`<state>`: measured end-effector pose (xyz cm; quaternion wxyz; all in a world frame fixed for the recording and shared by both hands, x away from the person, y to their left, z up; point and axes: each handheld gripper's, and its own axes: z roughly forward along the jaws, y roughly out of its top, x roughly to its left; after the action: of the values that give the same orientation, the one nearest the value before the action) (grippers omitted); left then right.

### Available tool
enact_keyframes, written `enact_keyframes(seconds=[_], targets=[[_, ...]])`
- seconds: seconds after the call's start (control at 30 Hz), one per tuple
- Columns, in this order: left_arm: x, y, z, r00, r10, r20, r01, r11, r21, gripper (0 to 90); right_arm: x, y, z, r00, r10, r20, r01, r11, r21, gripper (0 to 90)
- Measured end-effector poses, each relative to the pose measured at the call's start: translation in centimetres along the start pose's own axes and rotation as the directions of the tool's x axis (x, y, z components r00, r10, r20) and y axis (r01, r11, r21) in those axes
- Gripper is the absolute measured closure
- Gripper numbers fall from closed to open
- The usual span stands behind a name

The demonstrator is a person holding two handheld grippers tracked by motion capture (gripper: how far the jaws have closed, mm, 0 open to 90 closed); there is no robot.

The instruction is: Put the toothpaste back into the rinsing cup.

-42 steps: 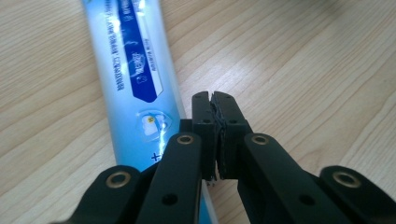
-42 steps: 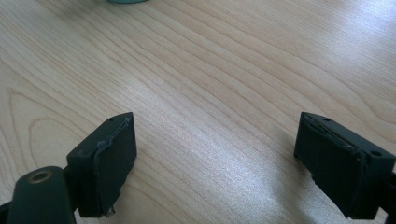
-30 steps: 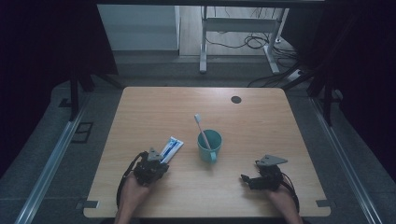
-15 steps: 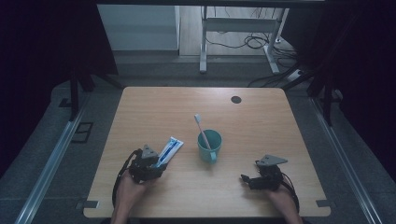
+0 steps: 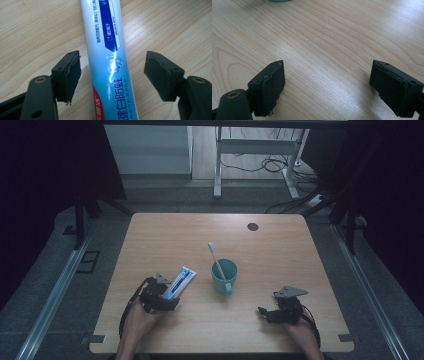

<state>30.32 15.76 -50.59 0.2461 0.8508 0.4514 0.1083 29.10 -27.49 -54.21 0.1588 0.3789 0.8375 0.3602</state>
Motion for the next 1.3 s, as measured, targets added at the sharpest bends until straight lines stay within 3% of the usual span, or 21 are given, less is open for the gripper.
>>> enact_keyframes(seconds=[0.2,0.47,0.67,0.7,0.93,1.17,1.3], targets=[[0.1,1.0,0.5,0.9999,0.015,-0.005,-0.015,0.9962,0.086,25.1,0.0,0.0,0.0,1.0,0.002,-0.001,-0.002,1.0,-0.001,12.7],[0.4,2.5,1.0,0.9999,0.01,0.014,-0.012,0.9847,0.174,23.1,0.0,0.0,0.0,1.0,0.001,-0.002,-0.001,1.0,-0.001,12.8],[0.5,3.6,1.3,0.9998,0.02,0.009,-0.021,0.9685,0.248,24.3,0.0,0.0,0.0,1.0,0.001,-0.002,-0.001,1.0,-0.001,12.7],[0.5,3.9,1.3,0.9996,0.026,0.01,-0.028,0.9627,0.269,24.3,0.0,0.0,0.0,1.0,0.001,-0.002,-0.001,1.0,-0.001,12.7],[0.7,5.1,2.1,0.9995,0.03,0.015,-0.033,0.9413,0.336,24.3,0.0,0.0,0.0,1.0,0.001,-0.003,-0.001,1.0,-0.001,12.8],[0.8,6.0,2.8,0.9993,0.036,0.006,-0.036,0.9263,0.375,25.2,0.0,0.0,0.0,1.0,-0.001,-0.002,0.001,1.0,-0.001,12.8],[0.8,6.5,3.0,0.9994,0.035,0.003,-0.034,0.9197,0.391,30.6,0.0,0.0,0.0,1.0,0.0,-0.002,0.0,1.0,-0.001,12.8]])
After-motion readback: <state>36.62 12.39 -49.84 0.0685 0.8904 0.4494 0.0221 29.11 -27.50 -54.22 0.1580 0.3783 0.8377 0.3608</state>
